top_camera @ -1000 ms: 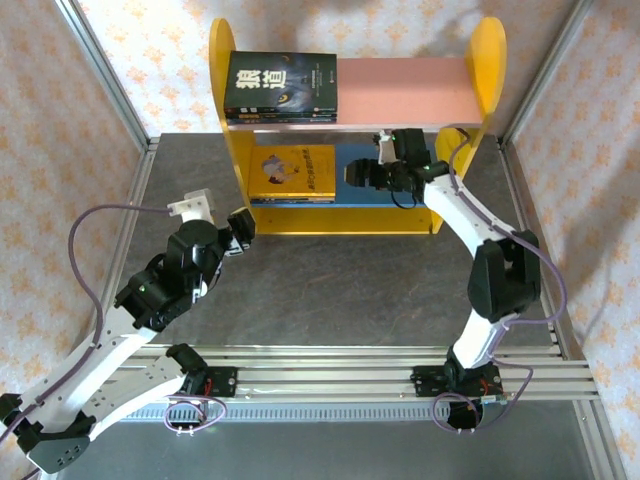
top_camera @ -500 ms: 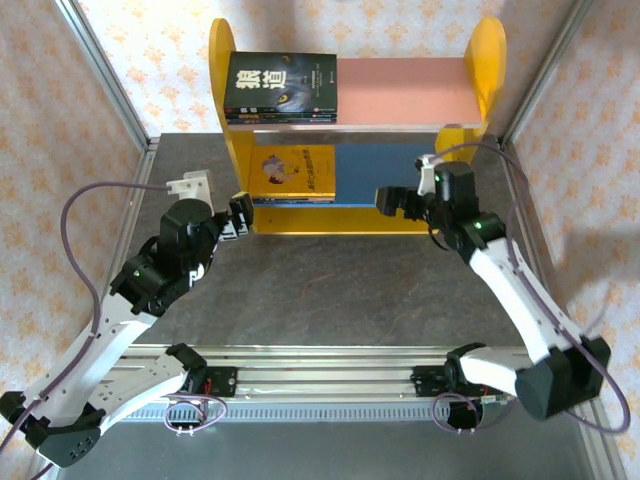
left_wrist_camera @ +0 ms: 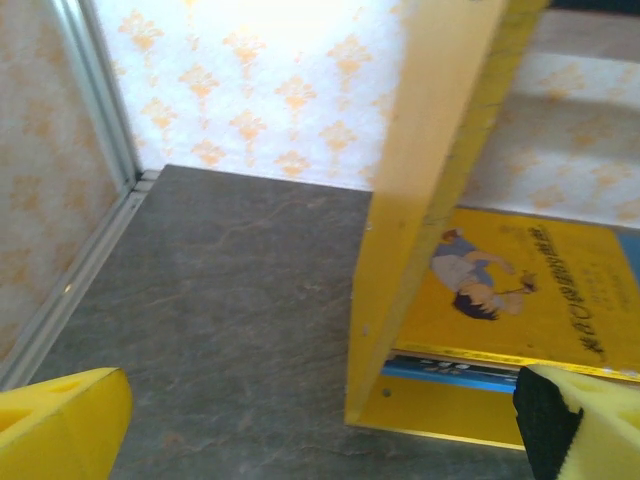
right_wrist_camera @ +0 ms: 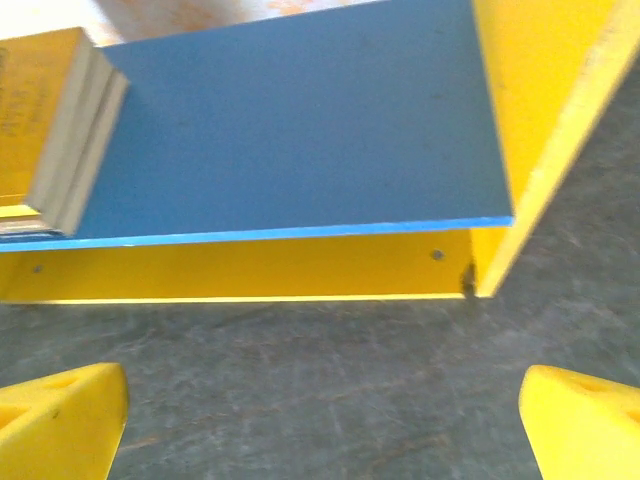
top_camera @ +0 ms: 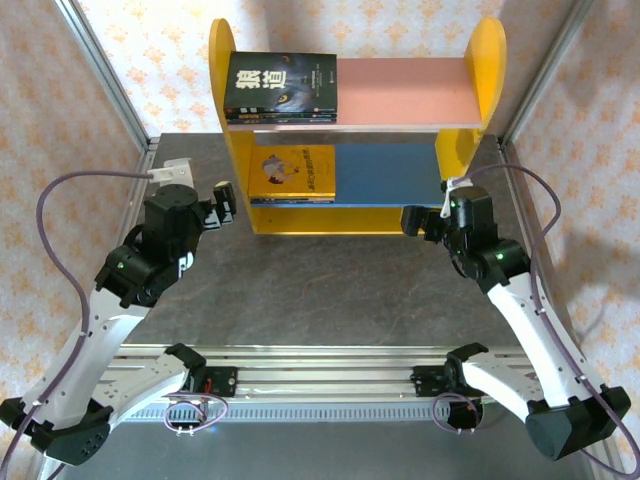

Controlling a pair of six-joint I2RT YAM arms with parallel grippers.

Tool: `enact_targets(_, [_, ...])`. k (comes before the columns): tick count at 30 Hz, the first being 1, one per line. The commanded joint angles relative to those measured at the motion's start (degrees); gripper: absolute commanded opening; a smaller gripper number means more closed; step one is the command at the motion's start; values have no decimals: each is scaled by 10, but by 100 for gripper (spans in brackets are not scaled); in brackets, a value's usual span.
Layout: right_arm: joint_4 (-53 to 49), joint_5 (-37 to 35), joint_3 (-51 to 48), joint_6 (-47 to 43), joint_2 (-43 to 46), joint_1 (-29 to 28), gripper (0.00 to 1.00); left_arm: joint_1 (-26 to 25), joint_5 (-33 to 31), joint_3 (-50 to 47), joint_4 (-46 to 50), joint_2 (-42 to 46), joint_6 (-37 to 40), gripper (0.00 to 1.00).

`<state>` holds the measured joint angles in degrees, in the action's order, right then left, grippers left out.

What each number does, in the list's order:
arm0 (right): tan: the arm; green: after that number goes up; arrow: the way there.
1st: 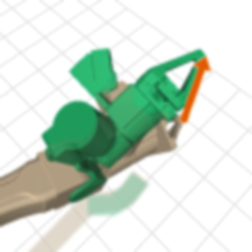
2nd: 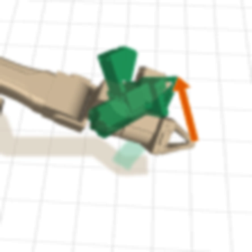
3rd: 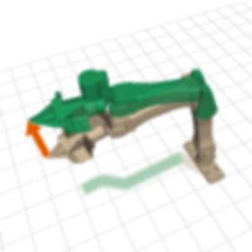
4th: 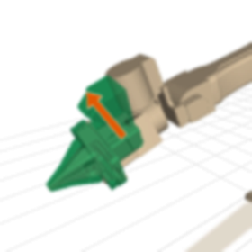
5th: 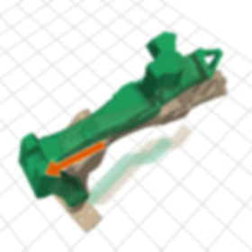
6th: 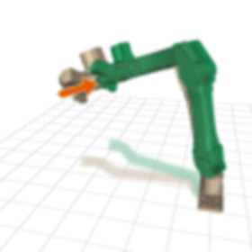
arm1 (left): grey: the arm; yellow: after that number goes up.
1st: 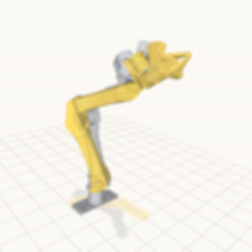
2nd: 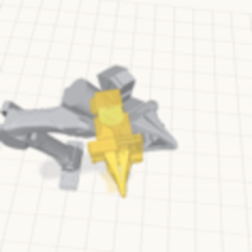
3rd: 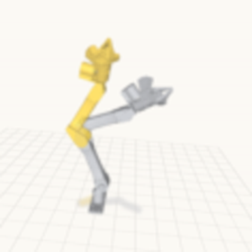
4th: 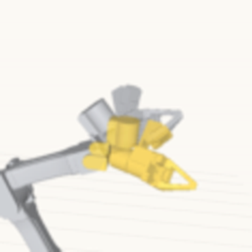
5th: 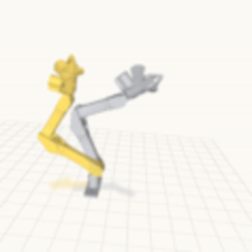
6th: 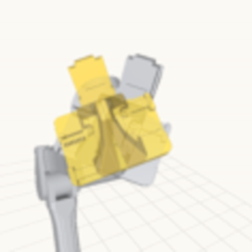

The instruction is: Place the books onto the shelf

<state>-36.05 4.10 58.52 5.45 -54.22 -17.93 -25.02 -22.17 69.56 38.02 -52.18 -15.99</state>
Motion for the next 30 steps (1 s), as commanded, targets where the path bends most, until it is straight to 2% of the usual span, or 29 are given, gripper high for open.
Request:
enact_targets(1, [-32, -86, 20, 11, 24, 2, 99, 22, -27, -31, 41, 26, -8, 99])
enact_targets(5, [24, -95, -28, 15, 60, 2, 99, 55, -47, -71, 34, 47, -15, 99])
enact_targets(6, [40, -103, -41, 21, 65, 2, 99, 67, -34, -81, 24, 48, -2, 99])
enact_targets(11, [94, -135, -79, 9, 40, 2, 99, 114, -25, -114, -11, 22, -13, 100])
enact_targets(14, [157, -149, -121, -18, 37, 2, 99, 115, -16, -208, -140, 42, 23, 100])
enact_targets(17, [254, -160, -185, -36, 55, 2, 99, 121, -71, -321, -294, 73, 28, 100])
enact_targets(22, [312, -210, -227, -52, 55, 3, 99, 135, -82, -448, -513, 60, 97, 100])
enact_targets(25, [350, -215, -248, -66, 51, 5, 100, 158, -94, -488, -593, 21, 99, 100])
enact_targets(30, [421, -212, -299, -96, 53, 7, 100, 215, -52, -528, -694, -57, 80, 100])
